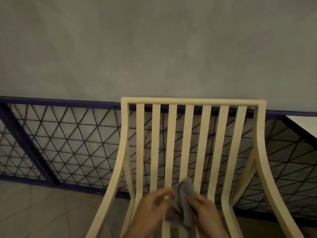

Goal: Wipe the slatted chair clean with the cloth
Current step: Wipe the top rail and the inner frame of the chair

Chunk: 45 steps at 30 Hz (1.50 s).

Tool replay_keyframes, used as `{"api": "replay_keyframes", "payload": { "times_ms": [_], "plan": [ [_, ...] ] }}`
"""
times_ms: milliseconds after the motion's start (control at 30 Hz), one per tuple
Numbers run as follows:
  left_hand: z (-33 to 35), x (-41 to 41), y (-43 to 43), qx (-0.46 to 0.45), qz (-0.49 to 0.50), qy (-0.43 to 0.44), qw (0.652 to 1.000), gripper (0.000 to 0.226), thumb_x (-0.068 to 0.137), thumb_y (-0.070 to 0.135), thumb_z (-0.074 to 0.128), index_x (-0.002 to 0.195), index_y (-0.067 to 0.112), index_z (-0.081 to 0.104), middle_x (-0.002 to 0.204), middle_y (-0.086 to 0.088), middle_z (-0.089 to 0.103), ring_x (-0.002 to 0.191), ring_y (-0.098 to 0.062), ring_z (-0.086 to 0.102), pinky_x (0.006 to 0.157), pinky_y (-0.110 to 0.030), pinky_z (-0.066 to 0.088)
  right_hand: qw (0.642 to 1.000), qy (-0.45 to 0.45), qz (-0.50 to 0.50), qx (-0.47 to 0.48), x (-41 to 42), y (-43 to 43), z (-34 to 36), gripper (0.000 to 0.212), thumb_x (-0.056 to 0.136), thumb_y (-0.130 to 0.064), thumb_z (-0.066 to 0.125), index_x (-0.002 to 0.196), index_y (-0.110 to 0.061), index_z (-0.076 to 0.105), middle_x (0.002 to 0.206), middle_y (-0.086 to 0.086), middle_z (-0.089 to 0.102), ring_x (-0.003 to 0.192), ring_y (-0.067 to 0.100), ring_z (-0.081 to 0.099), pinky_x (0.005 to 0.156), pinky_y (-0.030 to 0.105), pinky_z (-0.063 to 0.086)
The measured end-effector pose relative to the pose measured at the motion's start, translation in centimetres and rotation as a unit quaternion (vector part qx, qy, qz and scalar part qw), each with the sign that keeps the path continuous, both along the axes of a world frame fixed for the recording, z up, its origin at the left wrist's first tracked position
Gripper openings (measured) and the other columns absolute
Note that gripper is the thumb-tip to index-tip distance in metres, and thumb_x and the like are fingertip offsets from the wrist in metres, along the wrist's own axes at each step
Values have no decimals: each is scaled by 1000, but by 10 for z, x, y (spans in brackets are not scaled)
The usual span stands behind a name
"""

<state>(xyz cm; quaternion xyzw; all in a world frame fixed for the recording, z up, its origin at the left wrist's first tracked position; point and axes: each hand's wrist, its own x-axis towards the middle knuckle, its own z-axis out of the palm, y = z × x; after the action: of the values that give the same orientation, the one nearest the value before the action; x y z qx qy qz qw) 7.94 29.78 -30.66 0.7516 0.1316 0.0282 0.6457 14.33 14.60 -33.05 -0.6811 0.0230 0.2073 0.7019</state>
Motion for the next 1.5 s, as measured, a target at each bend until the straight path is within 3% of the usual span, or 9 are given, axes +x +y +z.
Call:
{"api": "replay_keyframes", "payload": {
  "times_ms": [133,233,433,600,733,833,1033,1133,1500],
  "plan": [
    [37,72,45,42,152,-103,982,19,100,30,49,114,38,59,119,19,59,104,7,53,84,-19,44,940,-334,38,-53,72,29,83,31,95,-15,56,120,-31,64,114,-22,68,109,-8,59,92,16,50],
    [48,122,63,56,218,-134,965,34,102,30,42,135,36,46,131,16,46,118,-1,44,96,-26,37,817,-559,55,-135,134,61,112,44,91,4,55,131,-13,58,141,-3,52,137,4,39,115,24,29],
    [53,159,68,57,244,-221,943,35,103,24,42,137,24,49,135,9,48,113,8,47,87,1,36,616,-682,176,-355,207,87,67,63,80,8,62,140,-1,45,151,14,37,144,17,17,121,25,6],
    [51,176,77,-64,173,-146,972,42,105,34,33,141,18,47,131,5,58,114,-3,54,99,-14,42,617,-654,235,-369,196,76,11,59,92,-7,34,150,-12,29,159,3,22,149,15,11,122,34,13],
    [46,179,79,-117,117,-98,981,56,105,44,18,144,12,42,140,-2,51,119,-9,49,99,-23,37,595,-585,357,-419,178,56,-55,83,86,9,48,151,-26,10,161,-4,10,149,20,14,117,40,28],
    [44,180,85,-119,115,-85,983,59,104,46,15,144,12,43,143,-5,50,131,-16,45,106,-33,31,567,-557,405,-452,165,50,-58,81,90,8,40,152,-27,3,162,-6,3,149,22,10,122,35,14],
    [43,182,88,-134,113,-75,982,61,104,47,15,142,10,44,142,-8,50,130,-17,46,104,-30,32,396,-655,447,-464,195,44,-2,55,83,-5,58,137,-10,53,148,2,45,137,23,42,114,40,27],
    [44,182,83,-144,127,-81,978,59,105,45,16,141,8,44,140,-9,52,119,-12,49,99,-26,33,360,-678,417,-487,216,44,59,52,92,-11,42,144,-13,42,154,-2,33,144,12,27,115,20,2],
    [38,172,92,-188,97,-70,975,66,102,51,14,140,8,47,143,-8,51,132,-18,46,110,-30,26,420,-725,323,-440,223,102,137,56,91,2,52,145,-10,40,157,3,28,147,19,19,119,37,25]
  ]
}}
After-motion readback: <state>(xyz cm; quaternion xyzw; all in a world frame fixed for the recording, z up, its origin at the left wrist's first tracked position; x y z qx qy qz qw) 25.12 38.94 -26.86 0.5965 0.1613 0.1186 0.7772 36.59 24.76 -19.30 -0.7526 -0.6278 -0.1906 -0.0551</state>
